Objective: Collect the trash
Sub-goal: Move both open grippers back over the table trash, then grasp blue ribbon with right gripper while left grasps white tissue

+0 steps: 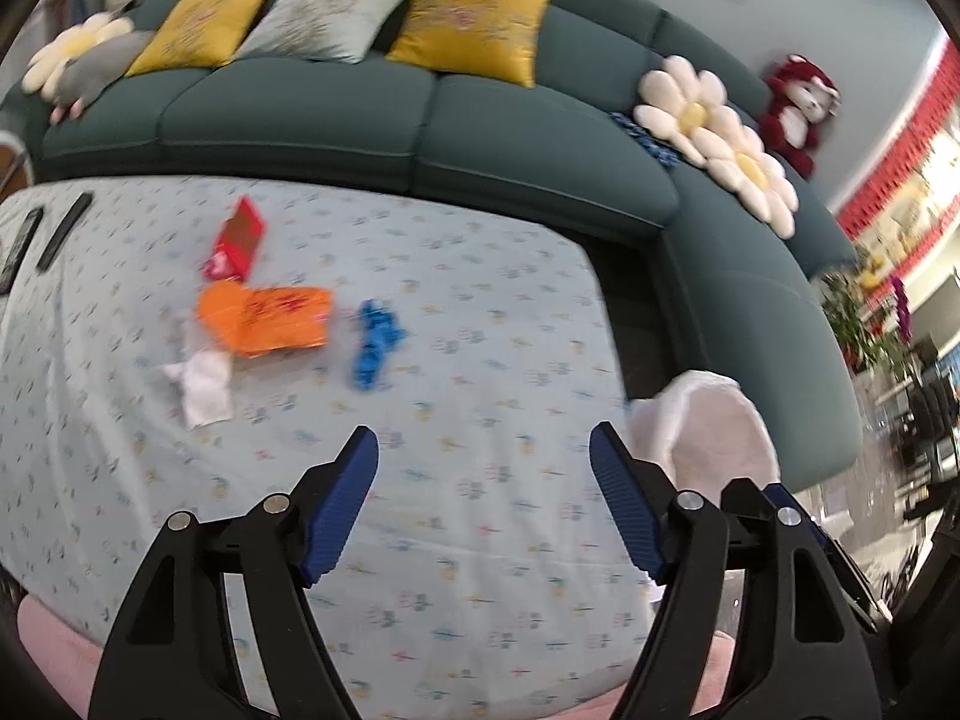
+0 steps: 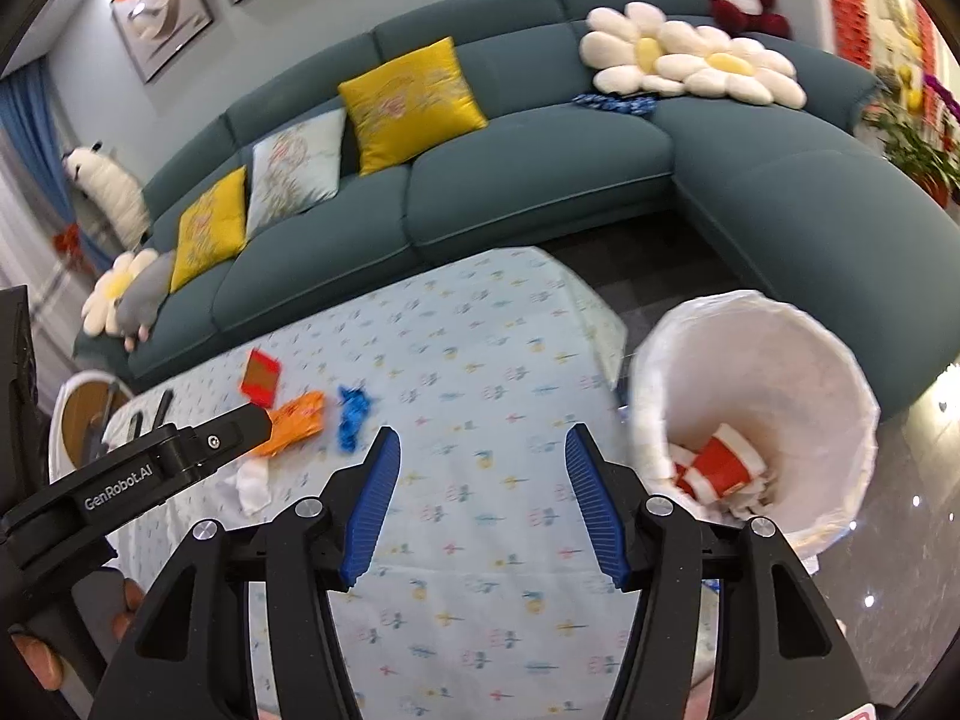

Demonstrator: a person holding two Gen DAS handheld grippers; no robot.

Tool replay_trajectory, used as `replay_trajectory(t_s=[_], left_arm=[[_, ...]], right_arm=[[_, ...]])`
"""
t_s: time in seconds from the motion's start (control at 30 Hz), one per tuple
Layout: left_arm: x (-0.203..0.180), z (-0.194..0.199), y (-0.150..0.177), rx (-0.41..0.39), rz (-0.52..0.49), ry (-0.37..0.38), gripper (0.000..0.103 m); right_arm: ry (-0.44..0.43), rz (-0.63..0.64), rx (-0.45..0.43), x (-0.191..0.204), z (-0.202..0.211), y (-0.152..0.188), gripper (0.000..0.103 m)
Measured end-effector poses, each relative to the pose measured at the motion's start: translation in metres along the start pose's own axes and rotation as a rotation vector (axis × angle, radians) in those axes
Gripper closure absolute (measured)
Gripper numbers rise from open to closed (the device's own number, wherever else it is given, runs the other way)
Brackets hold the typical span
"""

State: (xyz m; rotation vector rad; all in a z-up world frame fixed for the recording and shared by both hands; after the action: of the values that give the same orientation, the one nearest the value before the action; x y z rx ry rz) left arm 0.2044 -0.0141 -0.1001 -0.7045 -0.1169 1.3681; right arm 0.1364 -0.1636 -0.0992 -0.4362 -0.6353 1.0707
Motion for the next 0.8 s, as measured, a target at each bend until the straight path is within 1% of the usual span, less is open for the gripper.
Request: replay_trajectory(t_s=[0.07,0.17,0.23,0.3,0.4,0.57,0.7,0.8], left_arm=[[0.022,0.000,0.000,0.002,0.026,-0.019,0.034],[0.044,-0.001,0.000,0.005,0.055,-0.041,0.034],[0.065,-0.003,0.002,0.006,0.071,-0.069,0.034],[0.085,-0.005,0.003,0.008,0.084,-0.095,0.034],[0.117,-0.011,0.005,0.019,0.104,-0.132,0.034],[0.169,-0.027,0.009,0.059,0.159,-0.182,0.034],[0.200,-0.046,0.009,0.099,0.180,-0.216,0.034],[0.218,-0.064,0.006,0.130,0.199,-0.226,0.034]], right_arm=[[-0.006,0.024,0.015,0.016,-0.007,0.004,0.046],[-0.014,0.049,0.037,0.035,-0.017,0.010,0.046],[-0.018,0.067,0.054,0.048,-0.026,0.014,0.045],[-0.019,0.079,0.066,0.058,-0.034,0.017,0.041],[-0.021,0.103,0.094,0.075,-0.051,0.021,0.041],[-0.017,0.124,0.154,0.098,-0.090,0.028,0.040],[-0.013,0.116,0.203,0.112,-0.125,0.031,0.040],[0.002,0.129,0.230,0.124,-0.153,0.032,0.040]])
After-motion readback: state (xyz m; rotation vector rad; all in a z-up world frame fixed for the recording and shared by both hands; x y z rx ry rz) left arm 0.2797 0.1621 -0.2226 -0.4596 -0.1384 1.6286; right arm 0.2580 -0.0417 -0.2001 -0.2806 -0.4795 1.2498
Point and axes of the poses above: each gripper's, at about its wrist camera, not at the fingertips, and z roughly against the way its jaws point, x to its left, y to its underside, the point moved 9 cm from there along -z, roughly the way its jaws point, and after that the axes turned 2 degrees about y, right-handed, at the moved point
